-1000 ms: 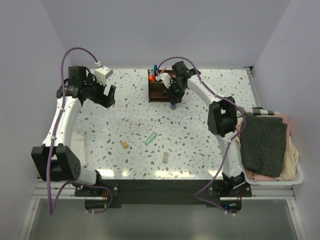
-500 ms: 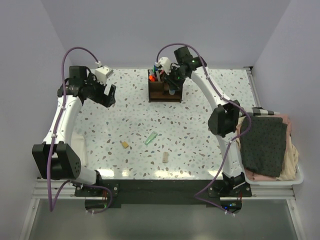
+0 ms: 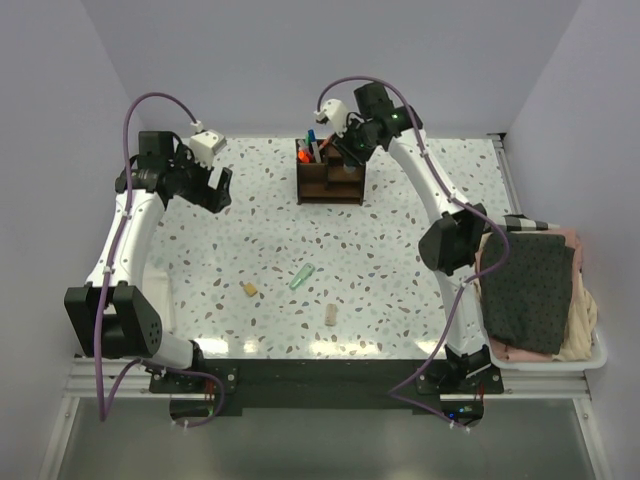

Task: Sort the stationery into containers
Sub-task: Place the stationery in the storage box.

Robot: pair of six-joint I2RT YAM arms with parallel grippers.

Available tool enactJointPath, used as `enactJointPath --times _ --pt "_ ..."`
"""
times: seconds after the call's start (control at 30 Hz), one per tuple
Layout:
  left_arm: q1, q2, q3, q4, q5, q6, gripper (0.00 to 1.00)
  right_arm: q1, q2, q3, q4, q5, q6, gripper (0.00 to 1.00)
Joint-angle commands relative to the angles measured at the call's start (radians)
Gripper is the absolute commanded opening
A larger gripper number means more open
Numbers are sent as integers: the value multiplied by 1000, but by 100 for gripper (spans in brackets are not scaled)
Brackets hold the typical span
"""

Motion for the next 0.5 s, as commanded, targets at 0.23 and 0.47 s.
enactJointPath --times 0.23,0.47 --pt "5 -2 27 30 12 -9 100 -21 30 50 48 27 14 20" --pt "7 8 28 32 10 -9 100 -22 43 45 48 16 23 20"
